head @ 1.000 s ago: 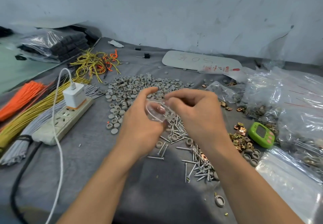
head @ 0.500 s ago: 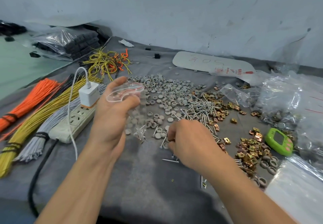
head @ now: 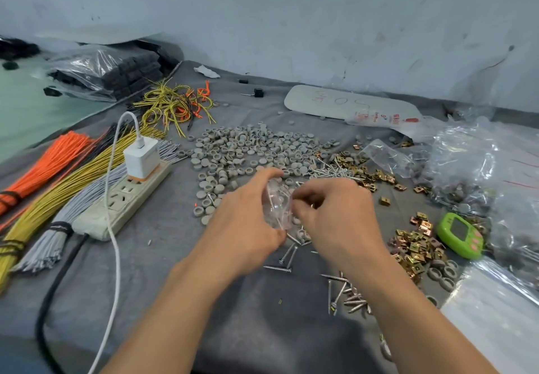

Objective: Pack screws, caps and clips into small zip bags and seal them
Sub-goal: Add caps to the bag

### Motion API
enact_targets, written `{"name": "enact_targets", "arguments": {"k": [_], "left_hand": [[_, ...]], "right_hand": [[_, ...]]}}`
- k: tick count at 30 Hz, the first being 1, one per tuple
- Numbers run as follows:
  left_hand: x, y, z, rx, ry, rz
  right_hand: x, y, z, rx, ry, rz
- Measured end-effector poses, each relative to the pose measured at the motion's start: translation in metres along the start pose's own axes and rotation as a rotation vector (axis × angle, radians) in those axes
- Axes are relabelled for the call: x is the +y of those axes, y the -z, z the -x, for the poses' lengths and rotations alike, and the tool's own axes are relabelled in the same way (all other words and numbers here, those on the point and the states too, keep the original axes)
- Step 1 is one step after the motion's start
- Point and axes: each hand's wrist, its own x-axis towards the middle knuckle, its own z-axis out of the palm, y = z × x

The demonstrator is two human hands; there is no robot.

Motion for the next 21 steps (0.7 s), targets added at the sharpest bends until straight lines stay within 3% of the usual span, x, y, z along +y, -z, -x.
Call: {"name": "enact_targets", "arguments": {"k": [3,10,13,16,21], "left_hand": [[0.002,-0.002,-0.001,0.009,0.027,-0.006],[0.002,0.0,-0.002,0.056,0.014,0.118],[-0.004,0.007,-0.004,0.086,0.025,0.139],[-0.011,0.014,-0.004,0.106,0.061,0.214],[-0.018,0.026,-0.003,0.138,0.144,0.554]], "right_hand": [[-0.001,0.006,0.0,0.086,0.021,-0.193],[-0.01,-0.006,-0.001,-0.129,-0.001,-0.44],[-0.004,0.001,-0.003,-0.043,0.032,-0.507],[0.006,0.006,-0.006,0.069,-0.031,-0.404],[0.007,-0.01,0.0,-0.301,-0.061,0.112]]}}
